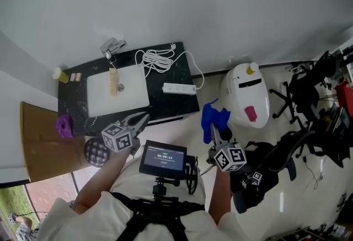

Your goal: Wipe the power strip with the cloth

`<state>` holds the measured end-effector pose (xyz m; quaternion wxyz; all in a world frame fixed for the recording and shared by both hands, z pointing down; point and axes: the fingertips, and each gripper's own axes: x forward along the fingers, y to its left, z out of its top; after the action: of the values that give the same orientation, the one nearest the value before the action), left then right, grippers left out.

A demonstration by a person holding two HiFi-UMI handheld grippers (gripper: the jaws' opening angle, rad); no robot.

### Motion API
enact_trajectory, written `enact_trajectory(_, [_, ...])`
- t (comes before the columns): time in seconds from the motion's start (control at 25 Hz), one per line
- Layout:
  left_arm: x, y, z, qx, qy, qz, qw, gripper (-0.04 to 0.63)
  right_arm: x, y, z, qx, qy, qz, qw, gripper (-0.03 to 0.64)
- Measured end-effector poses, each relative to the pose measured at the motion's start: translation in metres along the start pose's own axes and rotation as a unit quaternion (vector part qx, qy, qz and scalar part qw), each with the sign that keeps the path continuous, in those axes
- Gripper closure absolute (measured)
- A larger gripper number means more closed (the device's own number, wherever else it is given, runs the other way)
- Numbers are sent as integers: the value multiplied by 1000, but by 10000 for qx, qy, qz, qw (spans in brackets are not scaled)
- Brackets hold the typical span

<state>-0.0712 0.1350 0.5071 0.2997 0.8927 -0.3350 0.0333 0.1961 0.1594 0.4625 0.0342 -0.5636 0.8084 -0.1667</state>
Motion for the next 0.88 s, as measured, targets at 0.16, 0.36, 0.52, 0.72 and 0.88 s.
enact_trajectory(0.16, [1, 11, 10, 60, 41, -121, 9999, 586, 10, 5, -2, 34, -33, -142, 9999, 509])
enact_trajectory(0.36, [3, 15, 15, 75, 104, -218, 9997, 586, 5, 7, -6, -16, -43, -301, 9995, 509])
enact_trajectory(0.52, [9, 15, 14, 91, 198, -260, 9994, 586, 0, 5, -9, -145, -34, -384, 9992, 512])
enact_trajectory(0.72, [20, 8, 8, 69, 290, -324, 9990, 586, -7, 2, -14, -169, 0, -366, 9992, 512])
enact_trajectory(0.88, [27, 0, 1, 49, 358, -311, 9989, 586, -14, -9, -16, -129, 21, -392, 9991, 512])
